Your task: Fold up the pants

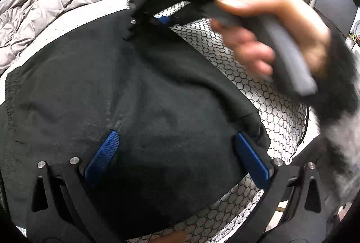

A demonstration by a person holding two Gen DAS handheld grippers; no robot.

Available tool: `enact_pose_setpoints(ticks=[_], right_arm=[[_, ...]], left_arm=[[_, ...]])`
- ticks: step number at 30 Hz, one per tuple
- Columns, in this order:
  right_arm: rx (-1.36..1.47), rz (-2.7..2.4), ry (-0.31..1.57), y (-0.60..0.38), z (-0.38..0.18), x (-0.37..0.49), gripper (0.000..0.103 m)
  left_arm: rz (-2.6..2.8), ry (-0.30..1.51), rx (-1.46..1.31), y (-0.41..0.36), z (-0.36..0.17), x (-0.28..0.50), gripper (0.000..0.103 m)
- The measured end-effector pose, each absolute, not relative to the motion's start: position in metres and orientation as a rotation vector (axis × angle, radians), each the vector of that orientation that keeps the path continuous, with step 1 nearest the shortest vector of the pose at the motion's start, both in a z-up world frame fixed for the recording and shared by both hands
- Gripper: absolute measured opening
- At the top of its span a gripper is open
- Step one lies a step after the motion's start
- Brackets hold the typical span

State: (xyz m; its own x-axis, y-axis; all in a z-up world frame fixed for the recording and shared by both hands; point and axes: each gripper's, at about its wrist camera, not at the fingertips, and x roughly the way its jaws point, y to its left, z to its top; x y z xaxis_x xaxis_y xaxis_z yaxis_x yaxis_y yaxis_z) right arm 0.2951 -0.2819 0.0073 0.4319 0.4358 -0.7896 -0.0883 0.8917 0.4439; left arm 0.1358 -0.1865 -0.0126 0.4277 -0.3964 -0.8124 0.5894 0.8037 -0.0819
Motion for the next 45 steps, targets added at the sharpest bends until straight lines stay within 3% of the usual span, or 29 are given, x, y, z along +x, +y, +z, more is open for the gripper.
enact_pose_setpoints(ticks=[9,11,13,14,24,35,45], right_arm=[[0.273,0.235,1.073,-0.277,0.006,0.363,0.026],[0.31,0.239,1.061,-0.283,0.015,0.343,0.031],[0.351,0.26,1.046,-0.293,0.02,0.313,0.047],[0.383,0.277,1.039,-0.299,0.019,0.294,0.049],[0.359,0.359,1.064,-0.295,0.003,0.238,0.049],[0.095,0.286,1.048,-0.245,0.005,0.239,0.049],[0.078,0.294,1.054,-0.252,0.004,0.237,0.049]], left_arm=[[-0.665,0.949,0.214,-0.18,-0.005,0.138,0.102],[-0.687,0.945,0.184,-0.172,0.003,0.139,0.102],[-0.685,0.939,0.128,-0.157,0.013,0.146,0.102],[-0.674,0.931,0.099,-0.147,0.018,0.15,0.102],[-0.527,0.951,-0.08,-0.073,0.023,0.19,0.102],[-0.513,0.93,-0.046,-0.08,0.029,0.181,0.102],[-0.439,0.916,-0.046,-0.062,0.036,0.191,0.102]])
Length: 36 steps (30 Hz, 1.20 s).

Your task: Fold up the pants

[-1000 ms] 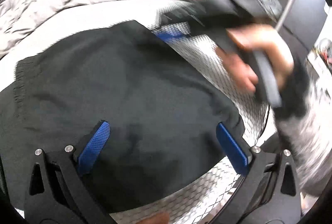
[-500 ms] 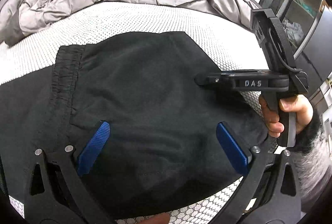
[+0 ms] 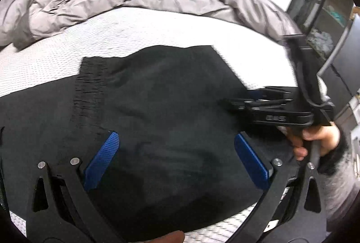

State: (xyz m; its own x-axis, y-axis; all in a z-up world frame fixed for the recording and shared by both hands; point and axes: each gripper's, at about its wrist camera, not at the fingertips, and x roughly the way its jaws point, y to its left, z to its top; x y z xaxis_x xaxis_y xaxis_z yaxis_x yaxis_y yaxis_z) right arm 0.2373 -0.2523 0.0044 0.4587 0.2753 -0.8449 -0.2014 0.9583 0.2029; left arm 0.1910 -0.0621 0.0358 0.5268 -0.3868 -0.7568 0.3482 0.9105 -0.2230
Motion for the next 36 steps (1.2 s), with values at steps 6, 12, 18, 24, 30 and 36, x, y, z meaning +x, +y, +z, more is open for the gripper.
enact_pose_setpoints(ticks=[6,12,18,24,30,36], right_arm=[[0.076,0.292,1.053,-0.255,0.006,0.237,0.049],[0.107,0.31,1.047,-0.258,0.007,0.252,0.03],[0.17,0.251,1.029,-0.273,0.006,0.294,0.03],[0.295,0.202,1.047,-0.287,0.012,0.315,0.036],[0.319,0.29,1.058,-0.294,0.015,0.28,0.049],[0.265,0.371,1.08,-0.29,0.007,0.256,0.049]], left_arm=[[-0.29,0.949,0.135,-0.067,0.012,0.192,0.102],[-0.29,0.953,0.248,-0.072,-0.001,0.183,0.102],[-0.312,0.96,0.238,-0.068,-0.004,0.176,0.102],[-0.422,0.935,0.047,-0.026,0.03,0.173,0.102],[-0.317,0.876,-0.174,0.032,0.051,0.204,0.102],[-0.397,1.017,-0.287,0.038,0.016,0.266,0.083]])
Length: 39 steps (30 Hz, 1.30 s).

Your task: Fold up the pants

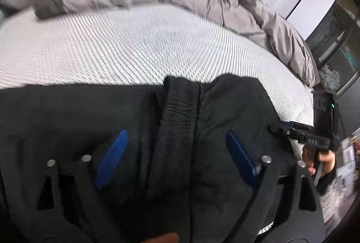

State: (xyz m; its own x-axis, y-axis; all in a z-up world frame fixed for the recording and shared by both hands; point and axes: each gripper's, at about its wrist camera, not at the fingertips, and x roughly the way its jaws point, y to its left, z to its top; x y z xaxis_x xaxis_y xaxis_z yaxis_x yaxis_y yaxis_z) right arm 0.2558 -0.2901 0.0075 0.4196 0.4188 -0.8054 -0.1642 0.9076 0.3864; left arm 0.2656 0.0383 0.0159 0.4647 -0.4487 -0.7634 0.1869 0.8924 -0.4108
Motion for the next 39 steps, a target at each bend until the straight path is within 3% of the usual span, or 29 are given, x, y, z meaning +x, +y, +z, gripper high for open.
enact_pose_setpoints(ticks=[7,8,9,16,17,18,21,22,32,39], right_arm=[[0.233,0.383,1.088,-0.283,0.003,0.252,0.05],[0.229,0.382,1.088,-0.282,0.003,0.252,0.05],[0.224,0.381,1.089,-0.28,0.003,0.254,0.05],[0.215,0.384,1.08,-0.274,0.006,0.254,0.052],[0.213,0.382,1.078,-0.274,0.007,0.253,0.052],[0.209,0.379,1.08,-0.274,0.007,0.252,0.053],[0.201,0.377,1.085,-0.276,0.005,0.251,0.053],[0.202,0.375,1.083,-0.276,0.006,0.251,0.053],[0.07,0.398,0.904,-0.233,0.063,0.228,0.053],[-0.219,0.483,1.049,-0.163,0.008,0.21,0.053]], left_arm=[[-0.369,1.093,-0.25,0.017,-0.016,0.297,0.077],[-0.346,1.08,-0.237,0.016,-0.015,0.297,0.066],[-0.337,1.071,-0.233,0.014,-0.014,0.297,0.049],[-0.321,0.968,-0.21,0.018,0.016,0.277,0.024],[-0.29,0.961,-0.192,0.02,0.018,0.275,0.024],[-0.254,0.967,-0.159,0.022,0.019,0.271,0.031],[-0.15,1.008,-0.113,0.021,0.002,0.277,0.066],[-0.143,1.004,-0.137,0.023,0.004,0.277,0.068],[-0.324,0.821,-0.032,-0.004,0.049,0.192,0.07],[-0.568,0.94,0.163,-0.055,0.007,0.171,0.069]])
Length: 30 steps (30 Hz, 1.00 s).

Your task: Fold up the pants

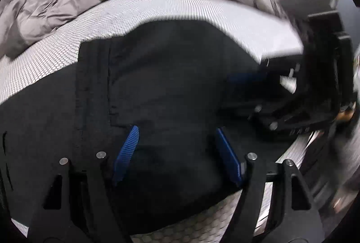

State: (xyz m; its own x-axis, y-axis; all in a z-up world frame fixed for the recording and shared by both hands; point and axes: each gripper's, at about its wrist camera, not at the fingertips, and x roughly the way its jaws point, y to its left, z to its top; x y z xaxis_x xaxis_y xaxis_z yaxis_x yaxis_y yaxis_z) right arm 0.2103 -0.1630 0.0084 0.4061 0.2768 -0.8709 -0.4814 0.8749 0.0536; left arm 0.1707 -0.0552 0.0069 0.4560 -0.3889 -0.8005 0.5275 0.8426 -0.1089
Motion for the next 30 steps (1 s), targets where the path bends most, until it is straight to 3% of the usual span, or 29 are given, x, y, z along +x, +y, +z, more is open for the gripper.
enact_pose_setpoints(ticks=[3,11,18,26,28,30], right_arm=[[-0.353,0.481,0.999,-0.175,0.008,0.196,0.053],[-0.202,0.538,0.932,-0.188,0.04,0.188,0.053],[-0.38,0.597,1.014,-0.166,0.007,0.19,0.055],[-0.157,0.489,0.939,-0.206,0.038,0.215,0.057],[-0.194,0.478,0.985,-0.189,0.028,0.23,0.043],[-0.287,0.416,1.024,-0.173,0.01,0.247,0.04]], left_arm=[[-0.562,0.925,0.226,-0.051,0.009,0.157,0.069],[-0.647,0.827,0.135,-0.046,0.037,0.143,0.071],[-0.666,0.907,0.29,-0.057,0.008,0.146,0.073],[-0.624,0.853,0.045,-0.035,0.036,0.18,0.072],[-0.551,0.927,0.059,-0.043,0.022,0.205,0.058],[-0.486,0.965,0.079,-0.051,0.01,0.219,0.041]])
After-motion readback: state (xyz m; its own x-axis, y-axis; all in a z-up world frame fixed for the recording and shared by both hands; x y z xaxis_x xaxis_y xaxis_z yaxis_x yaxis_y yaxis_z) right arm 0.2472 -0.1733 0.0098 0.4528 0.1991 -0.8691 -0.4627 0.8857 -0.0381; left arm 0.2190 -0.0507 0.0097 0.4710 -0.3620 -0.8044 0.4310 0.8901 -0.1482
